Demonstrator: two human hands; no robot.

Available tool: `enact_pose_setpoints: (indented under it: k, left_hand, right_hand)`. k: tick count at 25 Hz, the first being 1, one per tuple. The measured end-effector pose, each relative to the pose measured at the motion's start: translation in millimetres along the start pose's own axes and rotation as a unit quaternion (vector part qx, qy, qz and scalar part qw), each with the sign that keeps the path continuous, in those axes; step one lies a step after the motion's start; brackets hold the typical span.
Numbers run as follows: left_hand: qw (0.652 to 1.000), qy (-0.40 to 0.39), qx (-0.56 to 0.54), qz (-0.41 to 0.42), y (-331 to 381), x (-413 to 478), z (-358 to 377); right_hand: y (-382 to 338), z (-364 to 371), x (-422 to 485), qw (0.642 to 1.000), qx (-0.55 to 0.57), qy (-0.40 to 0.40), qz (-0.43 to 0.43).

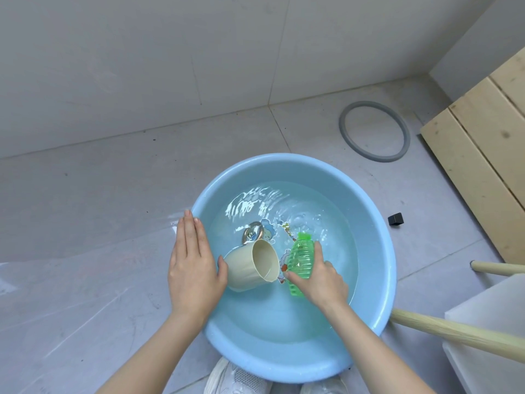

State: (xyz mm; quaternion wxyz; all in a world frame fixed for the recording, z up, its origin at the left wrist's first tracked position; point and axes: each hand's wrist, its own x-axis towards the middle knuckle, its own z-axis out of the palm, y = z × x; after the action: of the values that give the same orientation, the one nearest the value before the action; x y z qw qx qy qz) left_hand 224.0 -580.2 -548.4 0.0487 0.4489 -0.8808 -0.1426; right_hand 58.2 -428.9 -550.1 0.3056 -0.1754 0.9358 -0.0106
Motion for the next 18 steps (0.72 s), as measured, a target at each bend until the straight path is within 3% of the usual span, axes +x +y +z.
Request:
enact_pose_setpoints:
  k: [18]
  left_hand:
    - [1.0,0.007,0.002,0.003,-1.1,0.0,1.0]
  right_hand:
    - [0.8,3.4,0.4,1.0,0.001,0.011,0.0]
